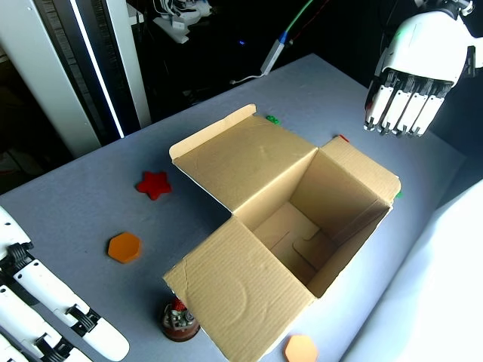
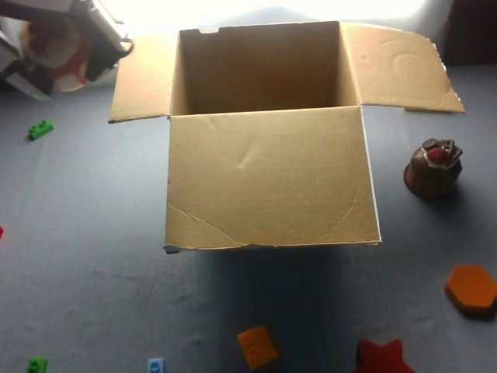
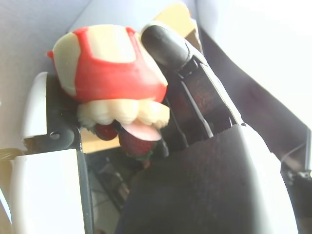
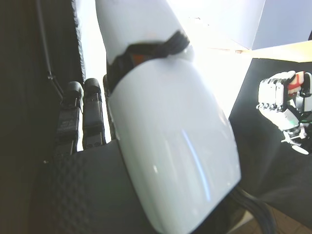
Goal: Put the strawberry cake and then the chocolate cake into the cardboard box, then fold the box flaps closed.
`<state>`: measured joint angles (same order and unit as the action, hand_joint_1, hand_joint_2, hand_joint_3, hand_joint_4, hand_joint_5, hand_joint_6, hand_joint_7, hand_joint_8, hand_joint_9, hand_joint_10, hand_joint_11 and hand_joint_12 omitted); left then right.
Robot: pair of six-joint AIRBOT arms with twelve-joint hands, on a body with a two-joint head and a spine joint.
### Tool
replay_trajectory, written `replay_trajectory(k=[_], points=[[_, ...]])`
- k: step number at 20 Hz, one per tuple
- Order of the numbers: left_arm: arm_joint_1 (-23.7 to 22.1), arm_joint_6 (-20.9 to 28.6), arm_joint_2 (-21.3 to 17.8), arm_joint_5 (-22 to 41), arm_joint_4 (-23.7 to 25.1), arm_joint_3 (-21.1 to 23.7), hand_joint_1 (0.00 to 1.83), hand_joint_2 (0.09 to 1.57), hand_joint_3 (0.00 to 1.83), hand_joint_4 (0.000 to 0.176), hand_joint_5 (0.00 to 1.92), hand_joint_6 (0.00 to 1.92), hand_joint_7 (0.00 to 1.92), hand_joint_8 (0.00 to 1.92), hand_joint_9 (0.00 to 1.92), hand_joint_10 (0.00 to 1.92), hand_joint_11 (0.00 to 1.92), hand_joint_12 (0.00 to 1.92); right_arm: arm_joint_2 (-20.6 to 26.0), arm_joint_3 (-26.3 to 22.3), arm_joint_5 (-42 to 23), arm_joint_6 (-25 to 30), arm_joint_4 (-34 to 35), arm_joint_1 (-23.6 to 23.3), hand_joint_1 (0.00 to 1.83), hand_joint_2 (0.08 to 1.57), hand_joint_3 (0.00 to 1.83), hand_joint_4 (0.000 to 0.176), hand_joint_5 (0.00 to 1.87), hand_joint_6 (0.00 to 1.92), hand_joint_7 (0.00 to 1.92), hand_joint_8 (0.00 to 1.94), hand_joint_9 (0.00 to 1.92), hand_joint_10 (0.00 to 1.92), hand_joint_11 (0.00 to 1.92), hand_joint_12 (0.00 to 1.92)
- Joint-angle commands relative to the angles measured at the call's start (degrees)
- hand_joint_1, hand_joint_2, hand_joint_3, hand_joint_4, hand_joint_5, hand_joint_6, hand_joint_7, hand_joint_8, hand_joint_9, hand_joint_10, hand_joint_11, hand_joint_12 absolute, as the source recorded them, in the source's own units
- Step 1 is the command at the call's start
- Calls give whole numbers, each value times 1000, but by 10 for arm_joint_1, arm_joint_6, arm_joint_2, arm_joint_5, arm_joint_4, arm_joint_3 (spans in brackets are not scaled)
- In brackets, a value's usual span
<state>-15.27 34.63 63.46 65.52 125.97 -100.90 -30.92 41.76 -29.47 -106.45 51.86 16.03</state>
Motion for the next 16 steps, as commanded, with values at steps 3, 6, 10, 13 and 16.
replay_trajectory(k=[3, 6, 10, 13, 16], points=[[-18, 8, 18, -2, -45, 8, 1185, 1195, 2, 0, 825, 1133, 834, 1357, 856, 1236, 814, 1475, 9, 1, -57, -3, -19, -3, 1279, 1000, 6, 14, 8, 3, 34, 7, 22, 8, 1, 1], [-21, 9, 42, 1, -45, 16, 1183, 1197, 0, 0, 848, 1114, 805, 1386, 838, 1256, 790, 1483, 9, 0, -56, -3, -19, -3, 1271, 1018, 14, 17, 0, 0, 25, 2, 9, 1, 0, 0], [-18, 7, 79, -2, -41, 14, 1346, 1176, 0, 0, 892, 984, 743, 1345, 860, 1442, 792, 1514, 9, -1, -56, -3, -19, -3, 1277, 1015, 10, 9, 0, 0, 0, 0, 0, 0, 0, 0], [-13, 1, 110, -8, -39, -4, 1340, 1191, 2, 0, 840, 1062, 725, 1361, 845, 1480, 770, 1562, 9, -1, -56, -3, -19, -4, 1263, 1007, 6, 14, 0, 0, 0, 0, 0, 0, 0, 0], [0, -6, 140, -15, -36, -33, 1334, 1196, 1, 0, 812, 1121, 718, 1349, 849, 1455, 775, 1554, 8, -1, -56, -3, -19, -4, 1305, 1005, 5, 3, 21, 9, 7, 3, 3, 1, 0, 0]])
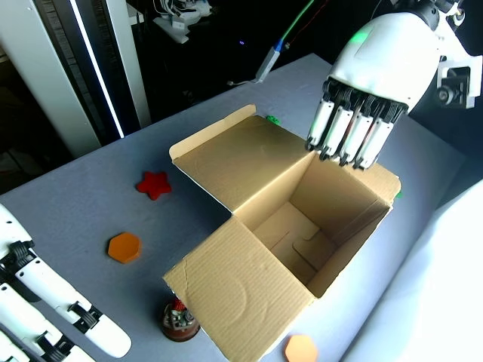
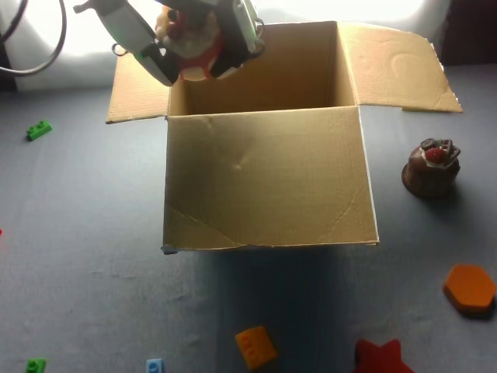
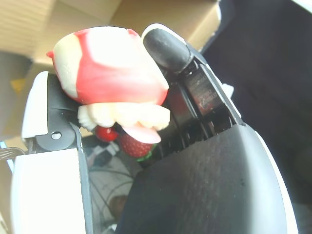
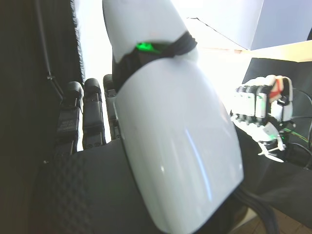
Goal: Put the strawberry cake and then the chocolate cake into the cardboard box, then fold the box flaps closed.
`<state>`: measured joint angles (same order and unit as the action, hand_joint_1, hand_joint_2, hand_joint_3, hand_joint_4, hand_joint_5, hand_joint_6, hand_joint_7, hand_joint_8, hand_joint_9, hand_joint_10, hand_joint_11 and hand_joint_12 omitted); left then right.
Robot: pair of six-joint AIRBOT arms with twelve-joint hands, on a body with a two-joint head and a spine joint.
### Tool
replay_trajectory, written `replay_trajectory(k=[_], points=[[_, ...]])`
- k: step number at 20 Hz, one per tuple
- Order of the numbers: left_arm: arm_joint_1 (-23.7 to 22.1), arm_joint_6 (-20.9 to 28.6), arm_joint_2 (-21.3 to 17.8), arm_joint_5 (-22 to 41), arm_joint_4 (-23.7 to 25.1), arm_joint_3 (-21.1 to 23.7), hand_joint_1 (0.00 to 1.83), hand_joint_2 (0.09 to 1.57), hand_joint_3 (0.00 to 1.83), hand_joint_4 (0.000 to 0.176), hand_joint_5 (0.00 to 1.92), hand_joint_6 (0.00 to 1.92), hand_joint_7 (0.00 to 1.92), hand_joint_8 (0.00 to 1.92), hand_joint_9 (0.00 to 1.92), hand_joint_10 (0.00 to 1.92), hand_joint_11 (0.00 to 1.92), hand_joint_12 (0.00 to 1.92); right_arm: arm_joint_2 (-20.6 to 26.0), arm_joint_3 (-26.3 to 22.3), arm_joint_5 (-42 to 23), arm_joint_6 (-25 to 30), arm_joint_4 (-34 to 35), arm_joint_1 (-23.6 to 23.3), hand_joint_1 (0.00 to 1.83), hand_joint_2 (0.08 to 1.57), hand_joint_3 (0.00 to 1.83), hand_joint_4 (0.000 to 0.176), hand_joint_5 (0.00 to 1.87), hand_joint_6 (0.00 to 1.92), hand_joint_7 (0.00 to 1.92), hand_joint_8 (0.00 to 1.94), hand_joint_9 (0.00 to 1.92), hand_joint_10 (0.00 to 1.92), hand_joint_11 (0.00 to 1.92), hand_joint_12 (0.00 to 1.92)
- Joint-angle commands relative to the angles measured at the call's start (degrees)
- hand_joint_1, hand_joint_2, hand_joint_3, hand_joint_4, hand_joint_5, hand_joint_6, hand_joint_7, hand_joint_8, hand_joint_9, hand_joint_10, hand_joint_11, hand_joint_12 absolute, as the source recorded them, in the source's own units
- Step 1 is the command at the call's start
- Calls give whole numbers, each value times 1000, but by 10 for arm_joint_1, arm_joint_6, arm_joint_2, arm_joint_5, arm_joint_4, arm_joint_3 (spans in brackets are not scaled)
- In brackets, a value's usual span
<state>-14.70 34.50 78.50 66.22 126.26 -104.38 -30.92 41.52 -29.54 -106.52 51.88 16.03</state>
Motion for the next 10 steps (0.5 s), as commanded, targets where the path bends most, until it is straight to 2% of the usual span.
replay_trajectory(k=[1, 3, 10], points=[[-2, -6, -1, -25, -37, -7, 1334, 1196, 1, 0, 812, 1121, 718, 1349, 849, 1455, 775, 1554, 8, 1, -56, -3, -19, -4, 1305, 1005, 5, 3, 21, 9, 7, 3, 3, 1, 0, 0], [7, -11, 18, -29, -37, -26, 1341, 1182, 0, 0, 843, 1077, 745, 1313, 872, 1405, 769, 1460, 8, 2, -56, -3, -19, -4, 1264, 1032, 17, 3, 2, 0, 4, 1, 0, 0, 0, 0], [19, -25, 68, -42, -45, -57, 1340, 1180, 0, 0, 831, 1078, 754, 1304, 883, 1401, 779, 1453, 8, 2, -56, -3, -19, -5, 1261, 1033, 15, 0, 0, 0, 0, 0, 3, 1, 0, 0]])
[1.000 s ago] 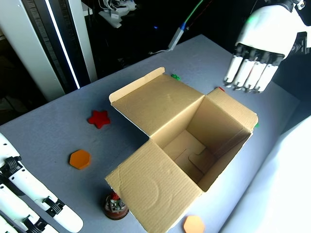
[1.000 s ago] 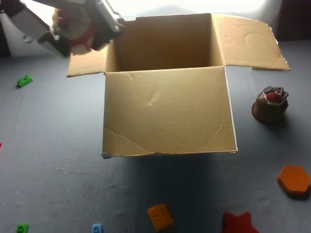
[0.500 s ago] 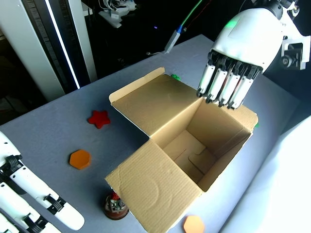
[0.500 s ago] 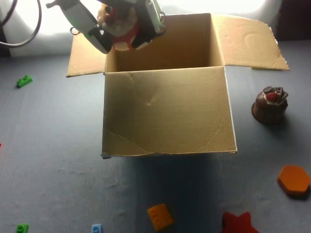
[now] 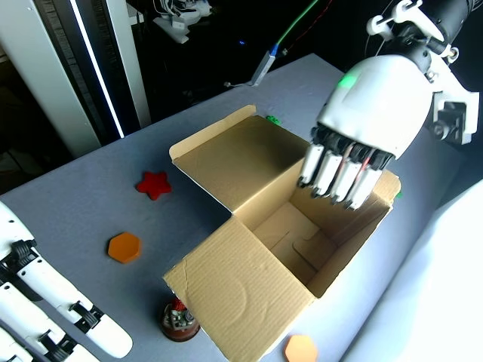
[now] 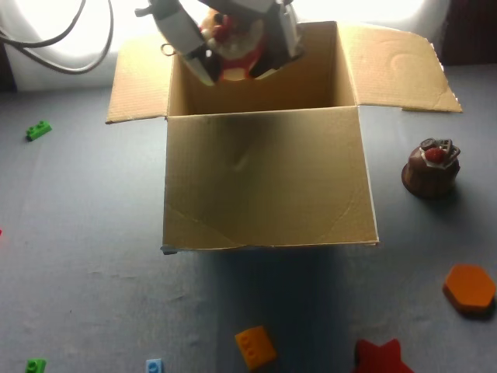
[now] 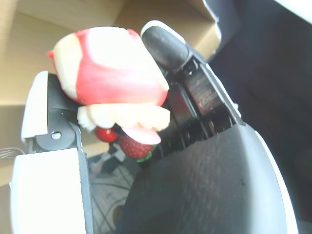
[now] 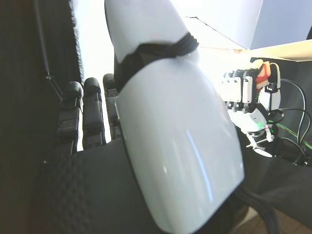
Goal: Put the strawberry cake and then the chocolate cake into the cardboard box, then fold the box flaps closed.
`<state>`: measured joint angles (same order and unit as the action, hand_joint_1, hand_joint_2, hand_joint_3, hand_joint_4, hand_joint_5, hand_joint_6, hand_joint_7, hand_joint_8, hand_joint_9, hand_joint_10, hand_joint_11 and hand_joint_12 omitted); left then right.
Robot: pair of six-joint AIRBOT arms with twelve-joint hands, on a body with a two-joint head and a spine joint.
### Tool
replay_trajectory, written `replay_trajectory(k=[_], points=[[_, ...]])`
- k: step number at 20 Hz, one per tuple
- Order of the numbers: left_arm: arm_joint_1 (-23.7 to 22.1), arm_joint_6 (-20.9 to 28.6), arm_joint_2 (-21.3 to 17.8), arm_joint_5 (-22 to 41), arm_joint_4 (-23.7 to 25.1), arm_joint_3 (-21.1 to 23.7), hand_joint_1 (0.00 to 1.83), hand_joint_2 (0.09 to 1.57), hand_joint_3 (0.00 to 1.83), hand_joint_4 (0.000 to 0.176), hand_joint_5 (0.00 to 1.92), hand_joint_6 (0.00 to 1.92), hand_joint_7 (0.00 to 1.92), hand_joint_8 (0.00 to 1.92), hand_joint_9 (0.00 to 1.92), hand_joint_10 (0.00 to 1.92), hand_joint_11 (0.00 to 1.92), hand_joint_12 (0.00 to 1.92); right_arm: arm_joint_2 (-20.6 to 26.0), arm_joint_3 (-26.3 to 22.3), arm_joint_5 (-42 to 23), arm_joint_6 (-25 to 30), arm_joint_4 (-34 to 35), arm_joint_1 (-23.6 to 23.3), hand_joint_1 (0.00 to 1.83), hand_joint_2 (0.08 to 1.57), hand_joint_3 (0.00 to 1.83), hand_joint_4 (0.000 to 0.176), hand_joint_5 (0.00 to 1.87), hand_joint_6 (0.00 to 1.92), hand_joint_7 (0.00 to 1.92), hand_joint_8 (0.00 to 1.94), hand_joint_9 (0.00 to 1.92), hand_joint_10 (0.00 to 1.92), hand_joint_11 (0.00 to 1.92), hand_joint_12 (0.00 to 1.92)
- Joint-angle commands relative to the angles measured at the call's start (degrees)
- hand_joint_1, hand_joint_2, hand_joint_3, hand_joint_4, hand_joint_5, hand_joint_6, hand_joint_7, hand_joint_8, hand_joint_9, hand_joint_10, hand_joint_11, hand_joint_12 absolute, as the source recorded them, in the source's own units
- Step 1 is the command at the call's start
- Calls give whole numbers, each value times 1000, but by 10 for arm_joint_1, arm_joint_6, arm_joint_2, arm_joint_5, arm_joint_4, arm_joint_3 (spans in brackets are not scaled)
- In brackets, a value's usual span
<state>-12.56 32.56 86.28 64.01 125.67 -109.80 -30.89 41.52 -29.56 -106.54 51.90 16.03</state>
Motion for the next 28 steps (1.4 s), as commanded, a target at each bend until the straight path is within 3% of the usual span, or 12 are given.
replay_trajectory(k=[1, 4, 8, 9, 10, 12, 15, 19, 24, 26, 27, 28], points=[[0, -6, -3, -22, -41, -6, 1339, 1184, 1, 0, 828, 1082, 744, 1322, 873, 1412, 774, 1455, 8, 2, -56, -2, -19, -6, 1249, 1038, 17, 2, 0, 0, 1, 0, 0, 0, 0, 0], [8, -14, 6, -28, -44, -8, 1341, 1187, 1, 0, 846, 1028, 737, 1336, 854, 1466, 755, 1565, 8, 2, -56, -2, -19, -7, 1206, 1050, 21, 0, 0, 0, 0, 0, 0, 0, 0, 0], [23, -21, 8, -37, -45, -7, 1328, 1206, 3, 0, 747, 1183, 725, 1350, 836, 1427, 706, 1427, 7, 2, -55, -2, -19, -12, 1196, 1054, 21, 2, 0, 0, 0, 0, 0, 0, 0, 0], [28, -23, 8, -40, -45, -7, 1124, 1193, 0, 0, 600, 718, 675, 511, 704, 733, 567, 1237, 6, 2, -55, -2, -19, -12, 1196, 1046, 16, 1, 6, 2, 0, 0, 0, 0, 0, 0], [30, -24, 8, -40, -45, -7, 1087, 1167, 0, 0, 590, 357, 689, 223, 724, 450, 501, 1129, 6, 2, -55, -2, -19, -12, 1205, 1038, 12, 1, 6, 2, 0, 0, 0, 0, 0, 0], [35, -27, 8, -43, -47, -8, 1002, 1113, 0, 0, 542, 56, 618, 17, 700, 96, 432, 934, 6, 2, -55, -3, -19, -12, 1198, 1039, 11, 1, 0, 0, 0, 0, 0, 0, 0, 0], [40, -30, 8, -48, -47, -9, 913, 1027, 0, 43, 220, 0, 264, 0, 370, 0, 61, 977, 6, 2, -55, -3, -19, -12, 1171, 1039, 11, 6, 0, 0, 8, 3, 0, 0, 0, 0], [38, -33, 7, -52, -47, -13, 792, 932, 0, 63, 37, 0, 75, 0, 229, 0, 0, 891, 5, 4, -44, 13, -12, -12, 1206, 1020, 0, 2, 0, 0, 16, 4, 0, 0, 0, 0], [12, -33, 7, -49, -44, -46, 664, 950, 2, 46, 26, 3, 103, 4, 159, 1, 0, 750, -8, 30, 2, 37, 19, -22, 1208, 1016, 0, 6, 13, 5, 47, 13, 0, 0, 0, 0], [1, -33, 4, -48, -43, -55, 511, 989, 13, 38, 27, 2, 98, 1, 135, 0, 0, 695, -18, 50, 33, 37, 46, -33, 1203, 1021, 1, 6, 12, 4, 45, 11, 0, 0, 0, 0], [-6, -32, -2, -46, -41, -56, 189, 1075, 21, 16, 32, 2, 87, 0, 116, 1, 0, 623, -26, 64, 55, 37, 72, -43, 1198, 1017, 0, 2, 15, 5, 44, 8, 8, 3, 0, 0], [-11, -30, -10, -45, -38, -52, 144, 1114, 20, 14, 34, 1, 74, 0, 120, 2, 0, 596, -32, 72, 63, 37, 96, -50, 1201, 1018, 0, 0, 14, 4, 35, 4, 2, 1, 0, 0]])
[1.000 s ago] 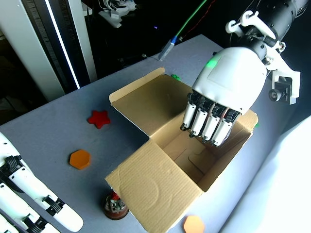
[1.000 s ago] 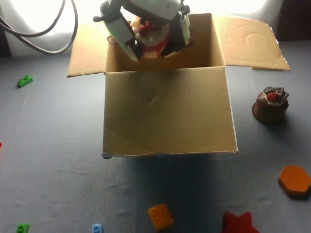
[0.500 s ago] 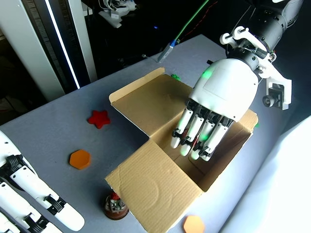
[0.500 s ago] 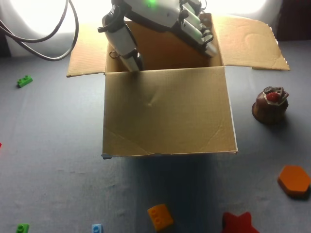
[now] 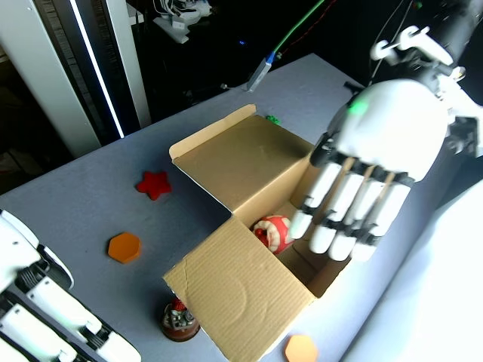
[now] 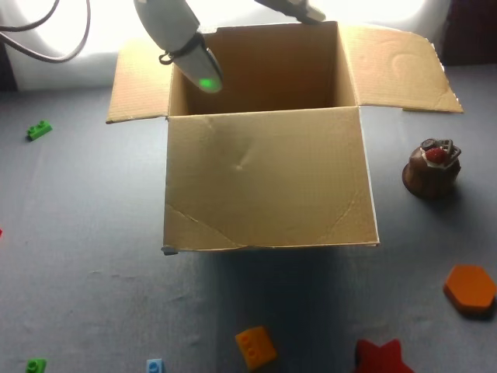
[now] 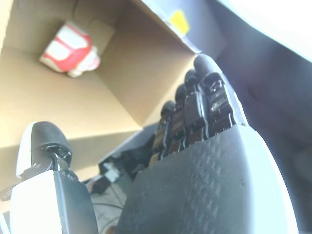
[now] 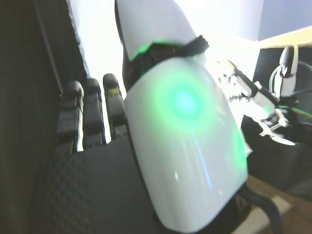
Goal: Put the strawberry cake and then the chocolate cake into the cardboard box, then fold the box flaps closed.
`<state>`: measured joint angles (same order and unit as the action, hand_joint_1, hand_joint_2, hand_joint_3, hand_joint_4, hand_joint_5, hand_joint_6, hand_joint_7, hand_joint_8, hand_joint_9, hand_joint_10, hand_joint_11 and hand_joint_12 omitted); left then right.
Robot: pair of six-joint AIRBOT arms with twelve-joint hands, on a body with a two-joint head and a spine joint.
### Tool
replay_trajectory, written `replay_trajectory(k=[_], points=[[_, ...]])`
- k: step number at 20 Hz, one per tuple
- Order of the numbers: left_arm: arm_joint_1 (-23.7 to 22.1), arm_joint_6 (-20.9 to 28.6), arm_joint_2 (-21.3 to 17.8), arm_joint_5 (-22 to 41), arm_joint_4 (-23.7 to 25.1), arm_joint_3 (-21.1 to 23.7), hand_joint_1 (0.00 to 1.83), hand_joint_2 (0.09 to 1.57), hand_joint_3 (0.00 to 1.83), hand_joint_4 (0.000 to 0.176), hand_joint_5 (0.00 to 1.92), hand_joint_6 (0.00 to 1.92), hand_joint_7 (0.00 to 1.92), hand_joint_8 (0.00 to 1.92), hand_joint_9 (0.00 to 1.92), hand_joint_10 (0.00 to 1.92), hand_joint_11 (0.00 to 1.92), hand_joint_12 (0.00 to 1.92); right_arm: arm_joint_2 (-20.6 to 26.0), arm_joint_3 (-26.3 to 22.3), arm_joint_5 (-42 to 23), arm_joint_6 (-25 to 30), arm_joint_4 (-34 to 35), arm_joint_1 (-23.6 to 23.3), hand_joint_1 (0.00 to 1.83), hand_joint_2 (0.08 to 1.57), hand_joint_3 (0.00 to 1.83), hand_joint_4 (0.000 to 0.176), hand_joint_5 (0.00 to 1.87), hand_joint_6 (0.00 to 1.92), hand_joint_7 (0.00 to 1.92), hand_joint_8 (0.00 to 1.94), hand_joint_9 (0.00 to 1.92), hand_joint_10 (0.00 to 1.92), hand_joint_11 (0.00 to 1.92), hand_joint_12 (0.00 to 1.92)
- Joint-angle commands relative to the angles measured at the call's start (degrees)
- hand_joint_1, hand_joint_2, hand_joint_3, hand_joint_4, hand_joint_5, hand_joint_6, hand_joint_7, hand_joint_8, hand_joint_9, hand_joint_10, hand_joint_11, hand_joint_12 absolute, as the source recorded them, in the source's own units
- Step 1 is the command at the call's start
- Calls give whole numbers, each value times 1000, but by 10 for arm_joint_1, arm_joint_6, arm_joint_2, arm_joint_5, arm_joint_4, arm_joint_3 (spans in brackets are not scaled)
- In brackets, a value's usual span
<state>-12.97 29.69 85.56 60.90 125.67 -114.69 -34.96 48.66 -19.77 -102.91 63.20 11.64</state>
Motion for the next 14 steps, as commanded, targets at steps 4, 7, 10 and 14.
replay_trajectory(k=[4, 7, 10, 14], points=[[-22, 9, -56, -8, -17, 42, 0, 1143, 7, 4, 91, 7, 107, 5, 152, 5, 0, 646, -12, 25, -33, 1, 83, -5, 1187, 997, 0, 0, 22, 7, 51, 9, 11, 5, 0, 0], [-29, 15, -100, -2, -4, 78, 0, 1113, 0, 0, 93, 4, 111, 3, 147, 1, 0, 589, -34, 51, -22, -17, 190, 6, 1150, 1001, 0, 0, 24, 7, 56, 9, 15, 6, 0, 0], [-26, 26, -153, 9, 17, 107, 0, 1093, 0, 0, 91, 3, 111, 2, 124, 4, 0, 466, -67, 71, -16, -34, 264, 11, 1149, 993, 0, 9, 0, 0, 48, 3, 3, 1, 0, 0], [-10, 30, -193, 11, 19, 117, 0, 1083, 0, 0, 93, 4, 92, 0, 104, 0, 0, 454, -122, 90, -37, -35, 264, 47, 1170, 972, 0, 13, 0, 0, 47, 1, 0, 0, 0, 0]])
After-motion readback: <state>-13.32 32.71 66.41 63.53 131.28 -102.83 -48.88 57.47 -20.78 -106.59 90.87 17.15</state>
